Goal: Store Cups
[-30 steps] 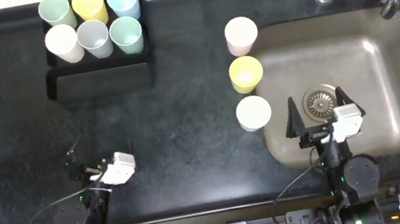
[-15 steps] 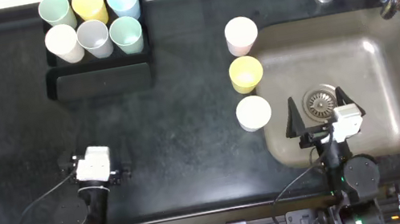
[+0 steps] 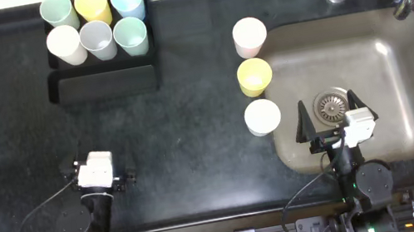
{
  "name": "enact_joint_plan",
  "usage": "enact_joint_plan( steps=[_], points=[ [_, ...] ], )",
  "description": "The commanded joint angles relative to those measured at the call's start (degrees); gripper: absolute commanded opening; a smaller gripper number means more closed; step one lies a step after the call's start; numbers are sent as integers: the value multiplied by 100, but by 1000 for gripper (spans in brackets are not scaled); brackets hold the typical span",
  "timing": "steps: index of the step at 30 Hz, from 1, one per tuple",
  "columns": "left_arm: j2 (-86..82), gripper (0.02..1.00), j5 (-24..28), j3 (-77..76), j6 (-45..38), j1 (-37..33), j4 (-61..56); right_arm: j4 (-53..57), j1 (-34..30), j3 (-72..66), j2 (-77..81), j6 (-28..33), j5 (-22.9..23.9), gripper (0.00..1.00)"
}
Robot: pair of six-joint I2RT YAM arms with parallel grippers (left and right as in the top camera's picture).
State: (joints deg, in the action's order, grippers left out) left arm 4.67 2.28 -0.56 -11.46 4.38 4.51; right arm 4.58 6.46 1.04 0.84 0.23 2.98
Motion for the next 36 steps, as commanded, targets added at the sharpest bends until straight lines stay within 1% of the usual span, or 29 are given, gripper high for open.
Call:
enact_joint_plan(
  steps=[1,32,34,36],
  points=[
    [2,998,-70,9,129,-17,26,-31,28,-76,-59,17,0,996],
    [2,998,-70,9,131,-17,11,-31,28,-76,-59,17,0,998],
    [2,1000,42,7,420,-17,-9,-31,28,-76,-59,17,0,996],
    [2,1000,9,7,780,-17,-236,-31,28,-76,-59,20,0,998]
  ],
)
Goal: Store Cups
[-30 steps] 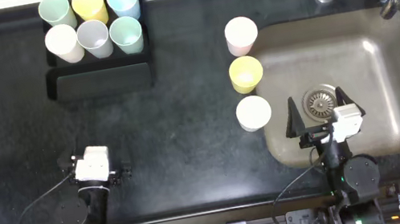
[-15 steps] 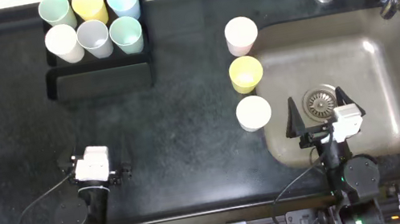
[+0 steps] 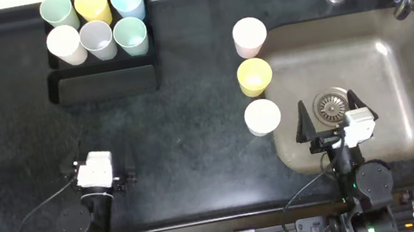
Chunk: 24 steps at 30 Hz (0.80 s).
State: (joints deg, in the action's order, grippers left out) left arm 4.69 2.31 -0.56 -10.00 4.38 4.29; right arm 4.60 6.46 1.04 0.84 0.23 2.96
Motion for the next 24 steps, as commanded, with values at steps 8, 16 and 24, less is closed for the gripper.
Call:
enact_joint_plan(
  steps=[8,16,24],
  points=[
    [24,1000,-334,-240,1268,-17,-1440,-33,28,-76,-59,17,2,996],
    [1211,1000,-221,-1644,1499,-13,-2070,-33,28,-76,-59,17,2,998],
    [4647,1000,1480,-5038,1537,2,-1523,-33,28,-76,-59,17,2,998]
  ],
)
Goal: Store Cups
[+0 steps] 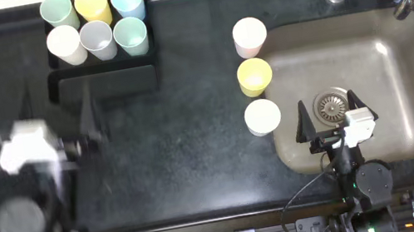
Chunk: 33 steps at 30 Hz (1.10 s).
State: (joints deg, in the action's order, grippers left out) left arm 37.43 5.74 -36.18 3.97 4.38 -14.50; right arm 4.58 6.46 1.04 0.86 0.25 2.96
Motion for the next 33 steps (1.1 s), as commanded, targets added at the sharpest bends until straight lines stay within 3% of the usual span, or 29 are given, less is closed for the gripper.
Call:
enact_joint_plan(
  steps=[1,8,12,20,33],
  points=[
    [1843,1000,1281,-1980,282,46,619,-31,28,-76,-61,17,2,998],
    [4586,1000,1318,-4754,1001,890,2612,-31,28,-76,-61,15,2,998],
    [5615,1000,885,-5650,1113,1591,3228,-31,28,-76,-61,15,2,998],
    [6612,1000,52,-5810,1744,2540,3399,-31,28,-76,-61,15,2,996],
    [7396,1000,-92,-5807,2015,2623,3279,-31,28,-76,-61,15,2,998]
  ],
)
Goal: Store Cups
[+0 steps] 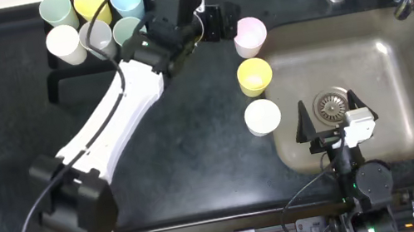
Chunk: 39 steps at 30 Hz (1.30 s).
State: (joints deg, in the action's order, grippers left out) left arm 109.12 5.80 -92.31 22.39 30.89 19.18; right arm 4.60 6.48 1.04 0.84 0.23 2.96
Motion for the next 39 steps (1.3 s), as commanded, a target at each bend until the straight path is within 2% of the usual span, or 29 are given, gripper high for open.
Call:
enact_joint_plan(
  steps=[1,13,24,39],
  points=[
    [310,1000,-96,-195,188,-28,-131,-33,26,-76,-59,17,2,998],
    [1279,993,55,-348,363,-146,-697,-33,26,-76,-59,20,2,998],
    [1547,993,229,-789,210,-195,-509,-33,26,-76,-59,17,2,998],
    [1547,967,68,-981,350,136,260,-33,26,-76,-59,17,2,998]
  ],
)
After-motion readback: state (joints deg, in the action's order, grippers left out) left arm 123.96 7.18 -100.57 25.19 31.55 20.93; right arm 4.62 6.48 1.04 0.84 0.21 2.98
